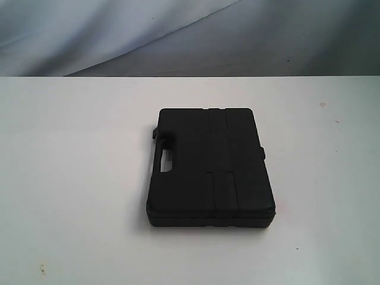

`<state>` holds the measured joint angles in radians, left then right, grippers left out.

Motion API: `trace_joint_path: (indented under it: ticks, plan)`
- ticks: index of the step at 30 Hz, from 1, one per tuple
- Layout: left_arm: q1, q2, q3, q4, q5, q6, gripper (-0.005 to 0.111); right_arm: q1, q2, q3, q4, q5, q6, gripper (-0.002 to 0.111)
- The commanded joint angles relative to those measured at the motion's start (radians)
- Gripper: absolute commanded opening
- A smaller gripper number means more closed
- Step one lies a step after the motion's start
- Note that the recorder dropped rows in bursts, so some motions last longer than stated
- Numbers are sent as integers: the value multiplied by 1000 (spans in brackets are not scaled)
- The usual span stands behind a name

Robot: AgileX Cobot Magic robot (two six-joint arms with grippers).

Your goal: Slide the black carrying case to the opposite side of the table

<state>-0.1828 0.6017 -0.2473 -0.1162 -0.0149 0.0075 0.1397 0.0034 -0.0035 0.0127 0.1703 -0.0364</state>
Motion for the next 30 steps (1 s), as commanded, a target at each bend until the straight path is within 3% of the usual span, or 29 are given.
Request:
trace_joint_path:
  ticks: [1,5,15,30]
  plan:
    - [50,-127,76,7,-32,-20,0,1,-3,4,-4,-8,-3,0]
    - [87,-237,155,7,-129,-58,0,1,-3,4,-4,-8,-3,0]
    - [212,-420,247,3,-123,-54,0,1,-3,4,-4,-8,-3,0]
    - [212,-585,247,97,-17,50,0,1,-3,4,-4,-8,-3,0]
